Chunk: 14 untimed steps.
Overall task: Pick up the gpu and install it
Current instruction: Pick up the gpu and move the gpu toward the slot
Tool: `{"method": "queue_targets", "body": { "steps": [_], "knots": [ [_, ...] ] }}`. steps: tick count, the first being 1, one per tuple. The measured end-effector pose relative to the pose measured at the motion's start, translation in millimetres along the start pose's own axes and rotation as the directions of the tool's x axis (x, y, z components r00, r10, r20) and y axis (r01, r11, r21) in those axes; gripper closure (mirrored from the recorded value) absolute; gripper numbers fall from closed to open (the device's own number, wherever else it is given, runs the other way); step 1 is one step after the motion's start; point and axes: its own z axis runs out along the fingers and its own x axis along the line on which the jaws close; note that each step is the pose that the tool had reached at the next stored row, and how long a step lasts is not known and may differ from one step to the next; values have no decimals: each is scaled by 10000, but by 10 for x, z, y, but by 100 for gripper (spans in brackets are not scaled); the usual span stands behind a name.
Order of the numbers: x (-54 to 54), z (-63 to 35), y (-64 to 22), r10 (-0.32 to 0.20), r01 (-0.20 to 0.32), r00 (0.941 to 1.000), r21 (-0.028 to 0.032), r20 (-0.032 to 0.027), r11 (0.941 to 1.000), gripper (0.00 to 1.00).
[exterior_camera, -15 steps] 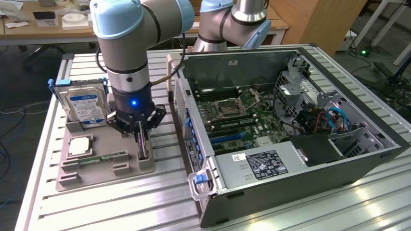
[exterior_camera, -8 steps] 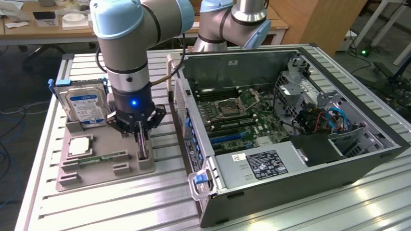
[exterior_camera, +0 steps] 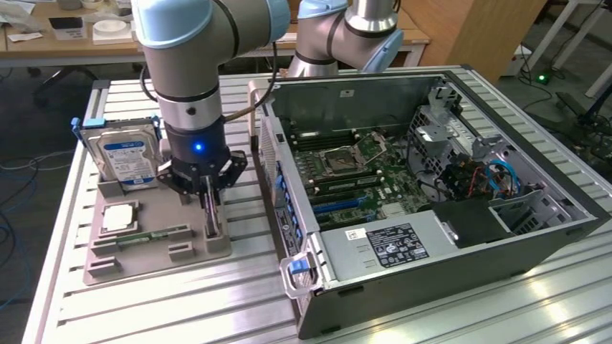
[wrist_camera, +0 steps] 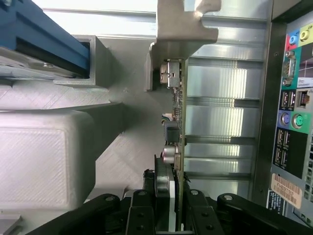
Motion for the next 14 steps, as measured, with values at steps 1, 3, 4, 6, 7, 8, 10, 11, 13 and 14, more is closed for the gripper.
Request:
{"method": "queue_targets", "body": {
  "steps": [1, 3, 4, 6, 7, 8, 10, 11, 13, 14],
  "knots": [
    [0, -25, -1, 0, 0, 10000, 0, 0, 10000, 72],
    [-1, -77, -3, 0, 0, 10000, 0, -1, 10000, 72],
    [-1, -101, -4, 0, 0, 10000, 0, -1, 10000, 72],
    [-2, -155, -5, 0, 0, 10000, 0, 0, 10000, 72],
    [-2, -181, -6, 0, 0, 10000, 0, 0, 10000, 72],
    [-3, -205, -7, 0, 0, 10000, 0, 0, 10000, 72],
    [-3, -253, -9, 0, 0, 10000, 0, 0, 10000, 72],
    [-3, -276, -10, 0, 0, 10000, 0, -1, 10000, 72],
    [-4, -308, -11, 0, 0, 10000, 0, 0, 10000, 72],
    [-4, -313, -11, 0, 0, 10000, 0, 0, 10000, 72]
  ]
}}
